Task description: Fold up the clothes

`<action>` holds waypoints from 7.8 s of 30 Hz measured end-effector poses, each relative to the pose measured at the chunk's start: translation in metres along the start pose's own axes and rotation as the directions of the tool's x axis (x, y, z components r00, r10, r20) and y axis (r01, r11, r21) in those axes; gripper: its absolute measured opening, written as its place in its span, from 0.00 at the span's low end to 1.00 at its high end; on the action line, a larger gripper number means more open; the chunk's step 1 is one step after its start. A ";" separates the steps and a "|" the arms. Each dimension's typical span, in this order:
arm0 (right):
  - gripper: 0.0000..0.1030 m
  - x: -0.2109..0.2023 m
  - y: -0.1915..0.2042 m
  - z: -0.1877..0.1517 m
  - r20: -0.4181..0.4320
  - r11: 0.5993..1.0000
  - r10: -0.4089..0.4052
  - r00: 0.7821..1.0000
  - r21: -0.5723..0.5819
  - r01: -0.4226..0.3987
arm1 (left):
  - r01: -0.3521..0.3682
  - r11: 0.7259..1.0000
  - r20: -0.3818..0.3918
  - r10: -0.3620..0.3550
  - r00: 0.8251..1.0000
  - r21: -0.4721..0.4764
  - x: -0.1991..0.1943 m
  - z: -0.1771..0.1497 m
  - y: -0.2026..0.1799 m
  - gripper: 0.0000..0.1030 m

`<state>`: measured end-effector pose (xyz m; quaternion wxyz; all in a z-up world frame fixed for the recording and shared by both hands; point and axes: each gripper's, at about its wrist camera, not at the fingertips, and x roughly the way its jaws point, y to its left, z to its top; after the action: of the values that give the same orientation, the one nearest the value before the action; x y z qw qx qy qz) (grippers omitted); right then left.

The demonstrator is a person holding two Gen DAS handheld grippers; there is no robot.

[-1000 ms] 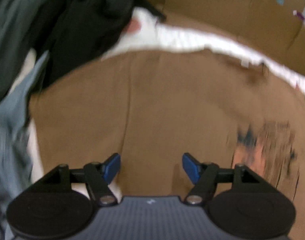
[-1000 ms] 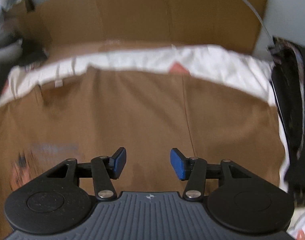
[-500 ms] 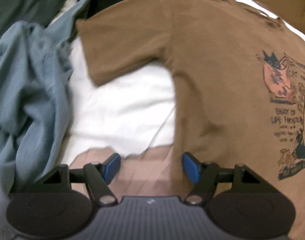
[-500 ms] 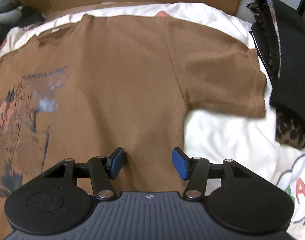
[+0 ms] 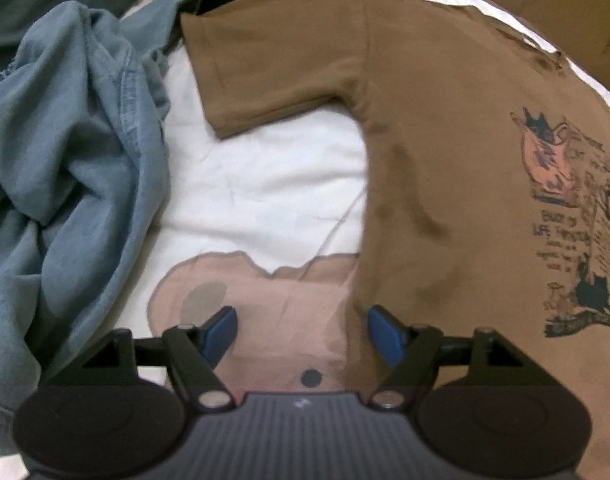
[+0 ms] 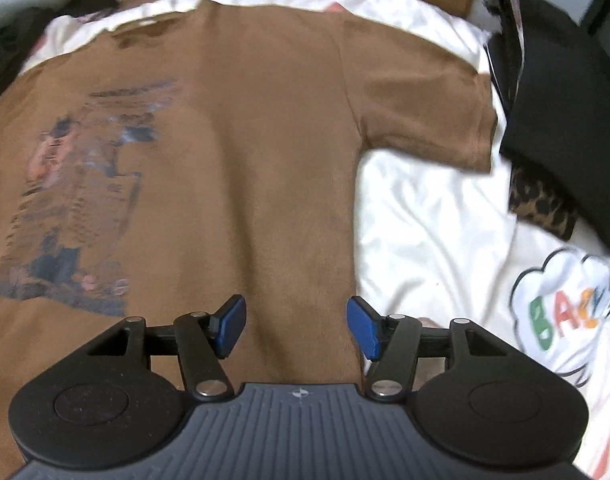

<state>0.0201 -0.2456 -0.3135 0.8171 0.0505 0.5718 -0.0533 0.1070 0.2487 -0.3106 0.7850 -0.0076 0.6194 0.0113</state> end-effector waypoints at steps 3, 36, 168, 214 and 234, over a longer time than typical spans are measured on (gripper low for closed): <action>0.62 -0.035 0.011 0.016 -0.002 0.999 0.023 1.000 -0.041 -0.023 | 0.000 1.000 0.017 0.000 1.000 0.008 -0.010 0.007 0.001 0.75; 0.73 -0.077 0.017 0.065 0.154 0.959 0.284 0.946 -0.027 -0.284 | -0.091 0.984 0.168 0.065 0.984 0.154 -0.135 0.089 -0.081 0.87; 0.37 0.073 -0.184 0.045 0.375 0.677 -0.018 0.927 0.687 -0.264 | 0.340 0.804 -0.136 -0.315 0.939 0.488 0.068 0.082 -0.494 0.28; 0.03 0.058 -0.205 0.078 0.497 0.638 0.119 0.859 0.625 -0.450 | 0.484 0.800 -0.256 -0.415 0.873 0.355 0.078 0.077 -0.510 0.10; 0.03 0.034 -0.155 0.083 0.518 0.698 0.301 0.800 0.452 -0.555 | 0.529 0.824 -0.263 -0.475 0.840 0.204 0.090 0.076 -0.486 0.09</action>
<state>0.0864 -0.4117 -0.3205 0.8492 0.4214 0.3157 -0.0389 0.2154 -0.2343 -0.3818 0.6870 -0.0658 0.6668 -0.2812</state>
